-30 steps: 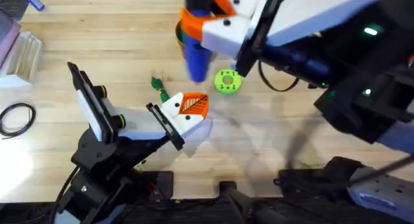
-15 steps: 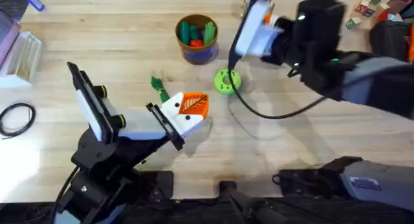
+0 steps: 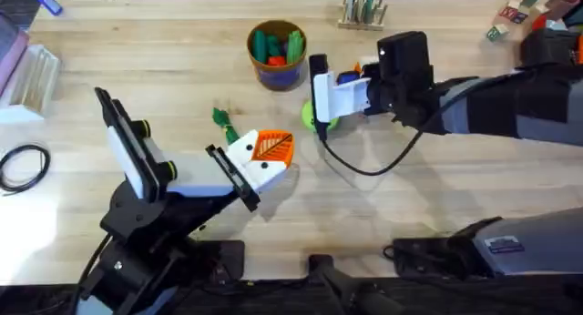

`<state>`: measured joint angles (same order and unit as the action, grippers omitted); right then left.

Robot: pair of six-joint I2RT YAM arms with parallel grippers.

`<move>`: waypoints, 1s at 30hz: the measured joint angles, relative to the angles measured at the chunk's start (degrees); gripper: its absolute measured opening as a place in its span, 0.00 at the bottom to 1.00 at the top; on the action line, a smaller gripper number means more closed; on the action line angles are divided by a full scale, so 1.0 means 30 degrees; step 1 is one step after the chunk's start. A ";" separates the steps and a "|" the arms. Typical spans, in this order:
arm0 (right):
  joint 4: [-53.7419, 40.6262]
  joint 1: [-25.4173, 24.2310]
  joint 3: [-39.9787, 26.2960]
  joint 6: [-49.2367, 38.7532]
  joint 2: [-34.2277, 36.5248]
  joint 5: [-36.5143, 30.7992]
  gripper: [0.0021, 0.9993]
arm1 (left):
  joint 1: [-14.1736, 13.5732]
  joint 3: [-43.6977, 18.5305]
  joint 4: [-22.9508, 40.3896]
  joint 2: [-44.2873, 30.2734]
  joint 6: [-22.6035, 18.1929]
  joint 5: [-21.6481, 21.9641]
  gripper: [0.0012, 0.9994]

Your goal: Pick up the gripper from the table and insert it into the empty holder that is missing its gripper. Then pick up a screw, insert it into the mounting hole, and use the screwdriver to tighten it. Finally, clean up the table by picking up the vegetable and placing it into the bucket.

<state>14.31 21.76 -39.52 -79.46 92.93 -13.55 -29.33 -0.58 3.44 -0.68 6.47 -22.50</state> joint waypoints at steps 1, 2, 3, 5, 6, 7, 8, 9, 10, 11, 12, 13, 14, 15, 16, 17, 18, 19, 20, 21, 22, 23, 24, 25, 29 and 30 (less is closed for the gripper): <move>0.0079 0.0028 -0.0024 0.0189 -0.0058 -0.0048 0.50 | -0.0003 0.0000 0.0000 -0.0003 0.0003 0.0000 0.01; 0.0174 0.0029 -0.0056 0.0352 -0.0085 -0.0091 0.57 | -0.0003 0.0000 0.0000 -0.0003 -0.0003 0.0000 0.01; 0.0163 0.0029 -0.0105 0.0590 -0.0108 -0.0111 0.60 | -0.0003 0.0000 0.0000 -0.0003 0.0003 0.0000 0.01; 0.0160 0.0029 -0.0135 0.1160 -0.0120 -0.0157 0.68 | -0.0003 0.0000 0.0000 -0.0003 0.0003 0.0000 0.01; 0.0215 0.0029 -0.0161 0.1380 -0.0139 -0.0202 0.77 | -0.0003 0.0000 0.0000 -0.0003 0.0001 0.0000 0.01; 0.0362 0.0029 -0.0211 0.1566 -0.0203 -0.0271 0.91 | -0.0003 0.0000 0.0000 -0.0003 -0.0001 0.0000 0.01; 0.0250 0.0029 -0.0333 0.1816 -0.0344 -0.0317 0.96 | 0.0003 0.0000 0.0000 -0.0003 -0.0003 0.0000 0.01; 0.0012 0.0029 -0.0360 0.2115 -0.0492 -0.0308 0.97 | -0.0003 0.0000 0.0000 -0.0003 0.0003 0.0000 0.01; -0.0276 0.0032 -0.0360 0.2427 -0.0593 -0.0318 0.98 | 0.0001 0.0000 0.0000 -0.0003 0.0001 0.0000 0.01; -0.0544 0.0044 -0.0360 0.2795 -0.0723 -0.0323 0.98 | -0.0003 0.0000 0.0000 -0.0003 0.0003 0.0000 0.01; -0.0839 0.0044 -0.0360 0.3245 -0.0881 -0.0323 0.98 | -0.0003 0.0000 0.0000 -0.0003 0.0003 0.0000 0.01; -0.1159 0.0044 -0.0360 0.3816 -0.1096 -0.0309 0.98 | -0.0003 0.0000 0.0000 -0.0002 0.0002 0.0000 0.01; -0.1421 0.0044 -0.0353 0.4358 -0.1320 -0.0309 0.98 | -0.0003 0.0000 0.0000 -0.0003 -0.0001 0.0000 0.01; -0.1652 0.0044 -0.0353 0.4953 -0.1627 -0.0314 0.98 | -0.0003 0.0000 0.0000 -0.0003 0.0006 0.0000 0.03; -0.1838 0.0044 -0.0353 0.5504 -0.1972 -0.0316 0.98 | -0.0003 0.0000 0.0007 0.0004 -0.0055 -0.0014 0.16; -0.2103 0.0044 -0.0353 0.6106 -0.2423 -0.0311 0.98 | -0.0003 0.0000 0.0000 -0.0001 -0.0057 -0.0007 0.32; -0.2406 0.0044 -0.0353 0.6689 -0.2916 -0.0309 0.98 | -0.0003 0.0000 0.0000 -0.0003 -0.0065 -0.0007 0.47; -0.2751 0.0044 -0.0353 0.7356 -0.3520 -0.0309 0.98 | -0.0003 0.0000 0.0000 -0.0003 -0.0064 -0.0007 0.64; -0.3030 0.0044 -0.0353 0.8000 -0.4132 -0.0315 0.98 | 0.0003 0.0000 0.0000 -0.0003 -0.0062 -0.0007 0.78; -0.3254 0.0044 -0.0353 0.8614 -0.4712 -0.0309 0.98 | -0.0003 0.0000 0.0000 -0.0001 -0.0041 -0.0007 0.92; -0.3482 0.0044 -0.0353 0.9350 -0.5369 -0.0299 0.98 | -0.0003 0.0000 0.0000 -0.0001 -0.0006 -0.0005 0.97; -0.3700 0.0044 -0.0353 1.0132 -0.6056 -0.0258 0.98 | -0.0003 0.0000 0.0000 -0.0003 -0.0011 -0.0007 0.98; -0.3844 0.0044 -0.0353 1.0924 -0.6711 -0.0250 0.98 | -0.0003 0.0000 -0.0017 -0.0003 0.0001 -0.0006 0.98; -0.3913 0.0044 -0.0353 1.1729 -0.7326 -0.0243 0.98 | -0.0003 0.0003 -0.0103 -0.0003 -0.0004 -0.0004 0.99; -0.3987 0.0044 -0.0353 1.4801 -0.9427 -0.0185 0.98 | 0.0000 0.0043 -0.1871 0.0000 -0.0008 0.0343 0.99; -0.4073 0.0044 -0.0353 1.5391 -0.9847 -0.0178 0.98 | -0.0003 -0.0112 -0.1842 0.0004 -0.0010 0.0723 0.99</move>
<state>2.09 21.89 -40.58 -33.29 63.39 -14.09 -29.34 -0.92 -2.08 -0.67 6.44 -20.33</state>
